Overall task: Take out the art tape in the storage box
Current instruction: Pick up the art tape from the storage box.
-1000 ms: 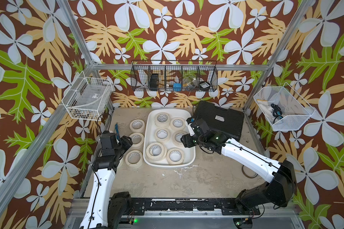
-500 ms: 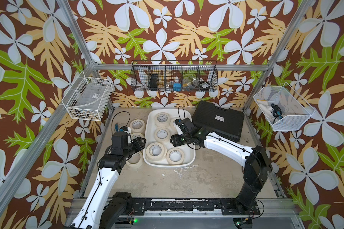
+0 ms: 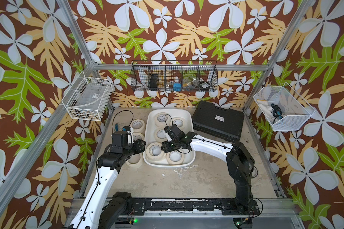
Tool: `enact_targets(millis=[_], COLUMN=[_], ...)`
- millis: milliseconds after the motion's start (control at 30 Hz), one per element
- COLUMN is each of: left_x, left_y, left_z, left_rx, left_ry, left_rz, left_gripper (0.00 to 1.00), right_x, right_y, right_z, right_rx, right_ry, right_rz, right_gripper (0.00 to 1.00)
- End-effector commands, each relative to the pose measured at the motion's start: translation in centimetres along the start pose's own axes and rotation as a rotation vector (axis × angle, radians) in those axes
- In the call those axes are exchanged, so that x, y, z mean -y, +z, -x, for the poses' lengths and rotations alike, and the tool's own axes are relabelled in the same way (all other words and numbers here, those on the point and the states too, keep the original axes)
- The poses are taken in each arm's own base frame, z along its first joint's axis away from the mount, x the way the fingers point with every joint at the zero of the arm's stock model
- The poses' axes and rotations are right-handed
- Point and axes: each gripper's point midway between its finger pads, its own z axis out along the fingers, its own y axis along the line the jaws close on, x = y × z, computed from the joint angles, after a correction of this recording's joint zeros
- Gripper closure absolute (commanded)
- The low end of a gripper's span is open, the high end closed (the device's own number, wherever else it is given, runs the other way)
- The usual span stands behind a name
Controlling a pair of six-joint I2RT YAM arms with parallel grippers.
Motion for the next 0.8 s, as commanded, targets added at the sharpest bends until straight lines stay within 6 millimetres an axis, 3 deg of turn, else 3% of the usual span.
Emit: enact_targets(millis=[0, 433, 767], left_x=[0.4, 0.5, 0.6], left_y=[-0.1, 0.1, 0.5], left_z=[0.0, -0.4, -0.7], left_rx=[-0.010, -0.029, -0.045], left_ry=[0.026, 0.033, 0.030], left_rz=[-0.016, -0.030, -0.042], left_gripper=[0.41, 0.41, 0.41], right_x=[-0.3, -1.1, -0.7], right_y=[0.4, 3.1, 3.7], right_z=[0.5, -0.1, -0.3], right_rx=[0.019, -0.017, -0.021], right_ry=[0.012, -0.014, -0.017], right_rz=[0.002, -0.046, -0.065], right_gripper=[0.37, 0.40, 0.54])
